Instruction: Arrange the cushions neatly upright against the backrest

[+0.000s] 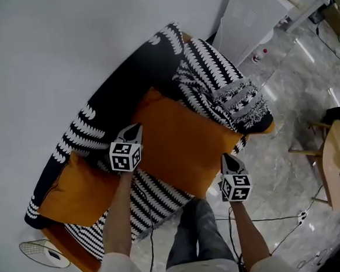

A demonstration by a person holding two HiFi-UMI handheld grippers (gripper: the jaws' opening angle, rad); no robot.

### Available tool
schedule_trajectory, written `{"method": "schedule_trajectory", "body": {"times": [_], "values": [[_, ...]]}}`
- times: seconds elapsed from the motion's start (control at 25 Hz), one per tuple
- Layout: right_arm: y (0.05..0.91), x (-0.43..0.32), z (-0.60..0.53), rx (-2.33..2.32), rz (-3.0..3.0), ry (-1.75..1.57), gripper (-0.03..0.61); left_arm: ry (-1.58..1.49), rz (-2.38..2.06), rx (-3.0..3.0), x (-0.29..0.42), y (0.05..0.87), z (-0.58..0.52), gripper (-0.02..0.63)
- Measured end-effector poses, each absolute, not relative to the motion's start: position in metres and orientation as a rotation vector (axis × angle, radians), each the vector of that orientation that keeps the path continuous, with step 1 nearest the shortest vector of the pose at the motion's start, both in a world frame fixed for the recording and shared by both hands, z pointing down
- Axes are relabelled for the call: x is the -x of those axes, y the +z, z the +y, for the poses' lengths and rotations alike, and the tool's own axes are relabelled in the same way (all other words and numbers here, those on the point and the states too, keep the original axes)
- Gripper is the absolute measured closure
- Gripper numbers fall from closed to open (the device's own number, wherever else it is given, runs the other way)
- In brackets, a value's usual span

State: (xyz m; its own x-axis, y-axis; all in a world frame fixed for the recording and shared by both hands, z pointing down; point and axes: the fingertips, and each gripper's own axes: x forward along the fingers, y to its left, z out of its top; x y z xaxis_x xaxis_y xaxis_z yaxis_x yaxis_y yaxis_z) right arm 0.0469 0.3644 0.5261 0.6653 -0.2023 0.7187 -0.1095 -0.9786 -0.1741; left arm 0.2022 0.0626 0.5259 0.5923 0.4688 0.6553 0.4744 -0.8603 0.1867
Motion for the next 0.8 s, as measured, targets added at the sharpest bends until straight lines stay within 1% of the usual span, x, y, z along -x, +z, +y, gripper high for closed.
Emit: {"method": "schedule_trajectory", "body": {"times": [0.28,0.32,0.36,0.4,0.44,0.56,0.8], "values": [[0.553,-0.038,0.370,2.637,0.176,-1.247,0.541,-1.213,-0.858,2.756,-0.208,0.551,0.070,0.575],[0.559,-0.037,0.371,2.592,0.155,-1.241,0.480,-1.238,-0.863,2.761,-0.207,0.557,0.069,0.494],[0.566,-0.036,0.371,2.546,0.139,-1.235,0.305,-1.267,-0.865,2.765,-0.205,0.562,0.068,0.385],[0.571,-0.035,0.370,2.508,0.129,-1.232,0.251,-1.295,-0.862,2.759,-0.204,0.568,0.066,0.324],[0.576,-0.034,0.369,2.482,0.126,-1.234,0.230,-1.318,-0.855,2.744,-0.204,0.574,0.064,0.285],[0.587,-0.031,0.366,2.437,0.127,-1.256,0.199,-1.356,-0.830,2.686,-0.203,0.589,0.056,0.249],[0.609,-0.020,0.362,2.339,0.077,-1.310,0.173,-1.451,-0.795,2.617,-0.202,0.614,0.032,0.233]]}}
